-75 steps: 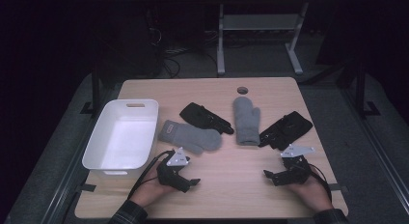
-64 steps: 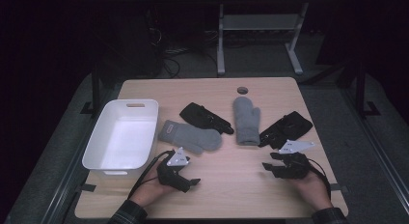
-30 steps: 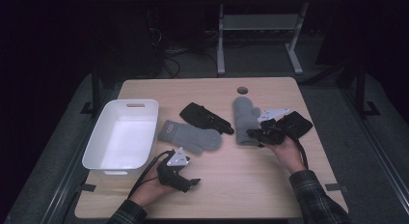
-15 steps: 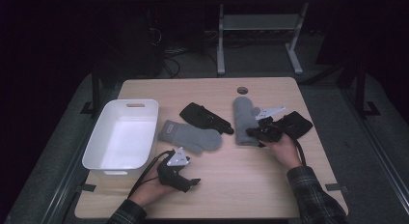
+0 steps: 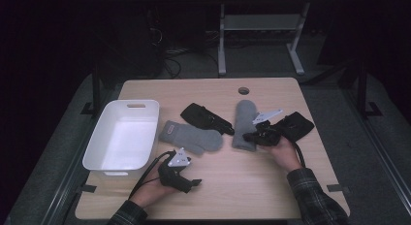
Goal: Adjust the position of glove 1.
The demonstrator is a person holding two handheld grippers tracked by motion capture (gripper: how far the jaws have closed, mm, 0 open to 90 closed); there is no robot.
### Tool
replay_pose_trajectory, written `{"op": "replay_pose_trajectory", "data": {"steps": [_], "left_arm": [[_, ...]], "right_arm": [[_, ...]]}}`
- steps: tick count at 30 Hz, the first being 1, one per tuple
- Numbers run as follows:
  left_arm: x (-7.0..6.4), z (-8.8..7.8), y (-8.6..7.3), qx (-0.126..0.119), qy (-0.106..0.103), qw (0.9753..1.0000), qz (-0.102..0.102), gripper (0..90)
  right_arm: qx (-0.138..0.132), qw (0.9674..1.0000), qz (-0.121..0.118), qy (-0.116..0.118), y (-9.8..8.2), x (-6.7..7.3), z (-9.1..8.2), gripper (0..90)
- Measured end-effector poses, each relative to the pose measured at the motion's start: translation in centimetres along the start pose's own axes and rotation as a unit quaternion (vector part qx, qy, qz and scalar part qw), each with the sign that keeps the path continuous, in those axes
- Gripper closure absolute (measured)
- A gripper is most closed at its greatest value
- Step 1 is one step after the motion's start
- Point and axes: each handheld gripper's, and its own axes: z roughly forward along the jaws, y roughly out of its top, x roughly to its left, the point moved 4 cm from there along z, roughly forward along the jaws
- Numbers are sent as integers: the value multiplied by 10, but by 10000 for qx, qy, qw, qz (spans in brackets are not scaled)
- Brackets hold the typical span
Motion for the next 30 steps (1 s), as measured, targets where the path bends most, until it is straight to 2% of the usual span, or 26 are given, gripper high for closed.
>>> {"op": "replay_pose_trajectory", "data": {"steps": [5, 12, 17, 26, 30], "left_arm": [[0, 0, 0, 3, 2, 10000, 2, 121], [0, 0, 0, 4, 6, 10000, -2, 121], [0, 0, 0, 5, 5, 10000, -2, 121], [0, 0, 0, 1, 4, 10000, -2, 121], [0, 0, 0, -5, 8, 10000, 1, 121]], "right_arm": [[65, 9999, -95, 69, -2, 6, -3, 900], [140, 9993, -193, 276, -9, 22, -9, 900], [179, 9990, -242, 318, -10, 31, -10, 900], [206, 9984, -290, 442, -15, 53, -13, 900], [244, 9974, -415, 537, -17, 65, -15, 900]]}}
